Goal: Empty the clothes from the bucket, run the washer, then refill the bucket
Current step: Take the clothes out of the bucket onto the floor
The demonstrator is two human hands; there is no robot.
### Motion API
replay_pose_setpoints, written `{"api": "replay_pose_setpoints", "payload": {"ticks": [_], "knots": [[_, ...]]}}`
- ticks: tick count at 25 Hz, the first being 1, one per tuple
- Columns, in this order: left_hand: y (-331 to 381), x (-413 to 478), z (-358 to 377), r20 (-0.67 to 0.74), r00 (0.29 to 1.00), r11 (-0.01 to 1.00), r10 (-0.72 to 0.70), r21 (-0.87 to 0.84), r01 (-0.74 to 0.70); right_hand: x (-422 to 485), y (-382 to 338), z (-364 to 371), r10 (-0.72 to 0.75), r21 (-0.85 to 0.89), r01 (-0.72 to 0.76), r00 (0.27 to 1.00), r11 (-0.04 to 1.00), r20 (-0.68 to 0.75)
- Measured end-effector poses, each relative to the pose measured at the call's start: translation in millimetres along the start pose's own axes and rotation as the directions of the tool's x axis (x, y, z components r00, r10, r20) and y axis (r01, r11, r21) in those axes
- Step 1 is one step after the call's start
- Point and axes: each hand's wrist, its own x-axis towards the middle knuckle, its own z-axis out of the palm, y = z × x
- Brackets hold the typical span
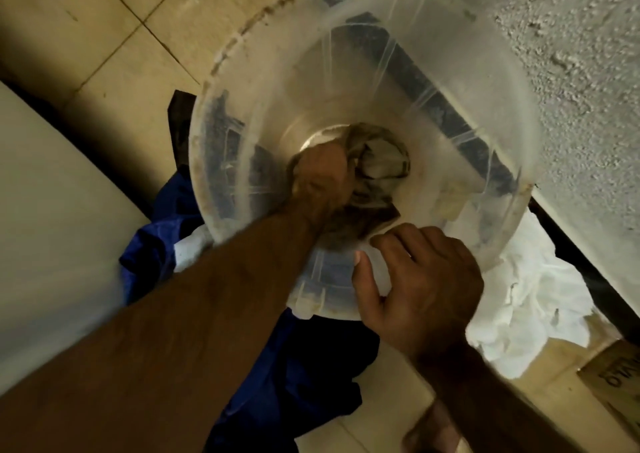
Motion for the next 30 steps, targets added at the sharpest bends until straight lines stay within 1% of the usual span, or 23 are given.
{"api": "replay_pose_setpoints", "payload": {"ticks": [1,3,4,5,6,8,9,10,11,12,13,16,18,19,20,22,24,25,26,27,28,30], "knots": [[5.2,-4.7,-7.7,-0.012,1.000,0.998,-0.028,-0.057,0.027,1.0,-0.4,0.2,0.015,0.004,-0.015,1.000,1.000,0.011],[19.9,-27.8,-28.4,-0.061,0.998,0.992,-0.014,-0.123,0.006,1.4,-2.3,-1.1,0.049,0.005,-0.049,0.998,0.999,0.027],[26.6,-46.4,-39.2,-0.069,0.997,0.981,-0.022,-0.195,0.009,2.3,-3.9,-2.8,0.077,-0.003,-0.077,0.996,0.997,0.037],[31.8,-65.6,-48.4,-0.052,0.998,0.946,-0.044,-0.324,0.025,3.7,-6.5,-4.9,0.123,-0.019,-0.122,0.990,0.992,0.062],[34.9,-83.7,-58.0,-0.025,0.996,0.894,-0.089,-0.444,0.069,7.0,-10.3,-7.6,0.186,-0.043,-0.182,0.977,0.982,0.102],[41.0,-108.0,-76.8,-0.022,0.983,0.802,-0.184,-0.581,0.137,17.4,-17.9,-7.4,0.306,-0.056,-0.301,0.924,0.952,0.231],[44.8,-115.9,-88.4,-0.024,0.970,0.748,-0.241,-0.642,0.170,24.0,-24.6,-8.5,0.334,0.002,-0.351,0.891,0.936,0.309],[48.3,-120.8,-100.0,-0.006,0.953,0.677,-0.303,-0.705,0.210,29.6,-31.8,-10.5,0.332,0.104,-0.397,0.863,0.912,0.382],[52.3,-124.7,-112.7,0.027,0.940,0.597,-0.341,-0.766,0.238,34.2,-38.7,-12.9,0.313,0.220,-0.432,0.850,0.875,0.423],[55.4,-128.8,-124.6,0.058,0.934,0.536,-0.352,-0.806,0.252,37.7,-45.3,-17.1,0.304,0.320,-0.455,0.854,0.831,0.423],[57.7,-132.8,-134.5,0.083,0.937,0.499,-0.339,-0.829,0.254,39.9,-49.9,-22.8,0.316,0.391,-0.468,0.864,0.793,0.393],[63.1,-147.6,-151.9,0.094,0.946,0.479,-0.311,-0.844,0.242,38.4,-58.1,-47.0,0.389,0.486,-0.485,0.874,0.727,0.291],[67.1,-156.4,-157.5,0.056,0.930,0.498,-0.364,-0.832,0.245,34.5,-62.9,-64.1,0.455,0.546,-0.520,0.851,0.656,0.264],[67.4,-159.7,-158.5,0.053,0.910,0.496,-0.410,-0.825,0.272,33.2,-65.8,-72.0,0.485,0.579,-0.541,0.833,0.610,0.267],[68.0,-162.9,-160.9,0.079,0.882,0.470,-0.465,-0.822,0.321,32.2,-68.8,-78.3,0.507,0.605,-0.563,0.813,0.562,0.285],[67.2,-167.5,-163.8,0.196,0.826,0.357,-0.528,-0.831,0.426,32.2,-75.8,-91.9,0.530,0.670,-0.599,0.774,0.437,0.346],[64.7,-173.7,-167.1,0.272,0.805,0.263,-0.527,-0.849,0.459,32.9,-83.6,-104.7,0.546,0.750,-0.621,0.719,0.227,0.430],[62.5,-177.5,-168.3,0.267,0.808,0.258,-0.525,-0.855,0.450,32.8,-87.9,-111.0,0.561,0.763,-0.636,0.675,0.113,0.479],[60.5,-183.1,-171.9,0.234,0.819,0.282,-0.524,-0.860,0.426,31.9,-92.0,-117.2,0.570,0.764,-0.645,0.633,0.013,0.524],[57.4,-189.7,-176.2,0.185,0.833,0.326,-0.521,-0.859,0.395,29.4,-96.0,-123.7,0.576,0.760,-0.647,0.597,-0.067,0.559],[54.7,-197.5,-181.0,0.143,0.845,0.373,-0.514,-0.851,0.371,25.7,-100.2,-129.0,0.583,0.758,-0.638,0.569,-0.132,0.580],[49.3,-215.8,-192.4,0.074,0.874,0.454,-0.479,-0.831,0.320,18.2,-112.5,-137.7,0.593,0.753,-0.619,0.527,-0.223,0.609]]}}
